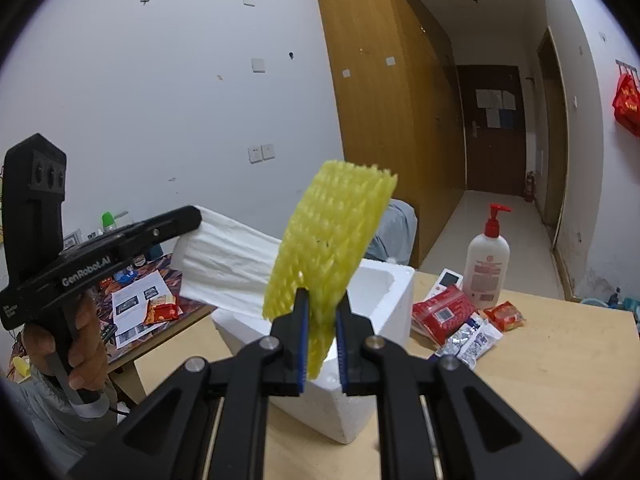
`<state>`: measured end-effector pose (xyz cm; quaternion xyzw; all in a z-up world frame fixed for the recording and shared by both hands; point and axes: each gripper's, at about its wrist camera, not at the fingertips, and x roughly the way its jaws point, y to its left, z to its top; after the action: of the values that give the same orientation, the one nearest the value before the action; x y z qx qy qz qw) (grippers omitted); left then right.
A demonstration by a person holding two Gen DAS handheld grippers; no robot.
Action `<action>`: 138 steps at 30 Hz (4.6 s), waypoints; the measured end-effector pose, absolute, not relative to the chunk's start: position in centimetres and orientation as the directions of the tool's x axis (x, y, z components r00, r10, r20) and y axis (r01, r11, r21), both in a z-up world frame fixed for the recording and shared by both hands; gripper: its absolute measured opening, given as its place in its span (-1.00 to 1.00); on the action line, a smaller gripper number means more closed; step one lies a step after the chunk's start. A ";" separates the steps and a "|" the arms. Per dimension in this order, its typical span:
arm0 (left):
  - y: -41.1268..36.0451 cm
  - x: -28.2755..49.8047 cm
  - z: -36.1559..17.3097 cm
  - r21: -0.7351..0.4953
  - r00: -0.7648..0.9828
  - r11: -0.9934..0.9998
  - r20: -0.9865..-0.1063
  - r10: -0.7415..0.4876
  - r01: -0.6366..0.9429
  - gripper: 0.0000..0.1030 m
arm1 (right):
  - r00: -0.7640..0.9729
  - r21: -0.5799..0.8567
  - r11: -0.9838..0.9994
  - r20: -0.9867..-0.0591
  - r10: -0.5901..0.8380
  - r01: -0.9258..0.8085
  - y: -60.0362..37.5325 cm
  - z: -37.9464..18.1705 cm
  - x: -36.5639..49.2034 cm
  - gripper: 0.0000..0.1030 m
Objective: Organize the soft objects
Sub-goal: 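Lift and carry the yellow net and white mask over the white foam box, then open the left gripper over the foam box to drop the mask, then lower the yellow foam net into the box and open the right gripper, then withdraw both grippers from the box back toward the remaining items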
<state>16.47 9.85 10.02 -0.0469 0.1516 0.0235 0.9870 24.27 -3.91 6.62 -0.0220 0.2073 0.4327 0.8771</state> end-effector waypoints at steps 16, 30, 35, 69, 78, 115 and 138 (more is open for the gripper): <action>9.7 21.3 7.0 -0.091 0.913 0.996 -0.407 -0.023 -0.016 -0.97 | 0.551 0.161 0.650 -0.404 0.730 -0.743 -4.6 5.5 26.0 -0.71; 9.8 22.4 6.5 -0.063 0.897 0.998 -0.442 -0.018 -0.011 -0.58 | 0.563 0.162 0.664 -0.408 0.718 -0.730 -5.2 5.4 26.1 -0.71; 10.5 21.4 6.8 -0.063 0.922 0.996 -0.385 0.036 -0.065 0.83 | 0.566 0.164 0.667 -0.407 0.717 -0.727 -5.3 5.4 26.2 -0.71; 17.6 14.5 7.7 -0.033 0.896 0.946 -0.333 0.293 -0.322 0.99 | 0.473 0.164 0.595 -0.459 0.752 -0.787 1.7 4.2 26.9 -0.71; 18.3 13.7 7.7 -0.047 0.894 0.941 -0.331 0.303 -0.336 0.99 | 0.467 0.157 0.595 -0.477 0.745 -0.788 3.3 3.8 27.3 -0.71; 12.6 13.1 8.4 -0.055 0.927 0.978 -0.332 0.172 -0.201 0.99 | 0.613 0.098 0.702 -0.412 0.674 -0.705 -2.9 5.8 24.7 0.99; 2.3 14.9 8.8 -0.029 0.942 0.997 -0.326 -0.081 0.076 0.99 | 0.790 0.112 0.860 -0.351 0.502 -0.497 -15.0 6.6 20.9 0.99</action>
<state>14.92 2.33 8.83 -0.0082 0.1660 -0.0399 0.9853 20.91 -14.95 6.57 0.0070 0.1877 0.2641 0.9460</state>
